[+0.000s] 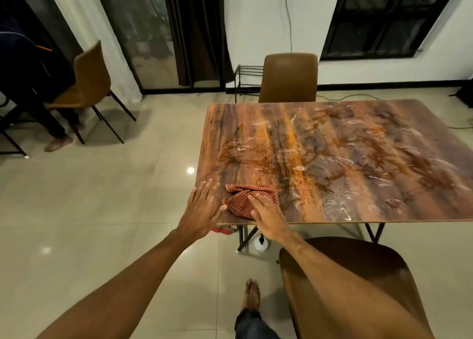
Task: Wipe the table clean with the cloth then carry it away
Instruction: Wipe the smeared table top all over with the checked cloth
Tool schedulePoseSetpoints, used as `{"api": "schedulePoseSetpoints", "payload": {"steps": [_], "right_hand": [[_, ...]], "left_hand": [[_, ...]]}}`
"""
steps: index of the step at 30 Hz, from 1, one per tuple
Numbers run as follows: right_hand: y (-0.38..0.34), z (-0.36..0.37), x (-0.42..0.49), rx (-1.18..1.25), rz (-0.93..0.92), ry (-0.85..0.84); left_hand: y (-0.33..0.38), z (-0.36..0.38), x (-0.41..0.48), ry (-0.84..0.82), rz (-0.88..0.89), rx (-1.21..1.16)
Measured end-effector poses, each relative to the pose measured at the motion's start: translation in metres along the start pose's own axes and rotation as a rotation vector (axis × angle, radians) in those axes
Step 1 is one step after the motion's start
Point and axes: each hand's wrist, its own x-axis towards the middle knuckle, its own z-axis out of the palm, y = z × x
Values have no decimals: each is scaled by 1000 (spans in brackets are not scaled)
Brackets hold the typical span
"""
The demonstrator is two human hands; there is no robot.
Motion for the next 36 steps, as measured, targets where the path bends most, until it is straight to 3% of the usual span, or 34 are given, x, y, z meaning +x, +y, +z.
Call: {"api": "schedulePoseSetpoints", "payload": {"steps": [5,9,14,16,18,21,24,26,29,32,36], "right_hand": [[31,44,77,-112,6,-135],[57,50,137,-183,-32,-84],[133,7,213,-152,306,35],[135,2,234,-157,357,69],[104,16,241,-180,269,60],[39,62,218,-198,-2,-2],[41,78,174,-218,-137,-48],[83,66,155,-255,11,14],[118,38,152,-227,425,142],[54,57,171,-189,503,152],[-83,138,158,-156,218,53]], "left_hand": [[-24,35,59,-79,-126,-85],[-26,47,118,-98,-203,-212],[-24,47,177,-69,-181,-268],[-30,45,194,-38,-199,-301],[-40,42,204,-13,-212,-318],[-56,36,211,-6,-195,-291],[-67,39,211,-33,-172,-264],[-74,44,207,-58,-155,-280],[-84,49,201,-67,-142,-321],[-95,47,190,-83,-132,-377],[-128,37,173,-75,-157,-444]]}}
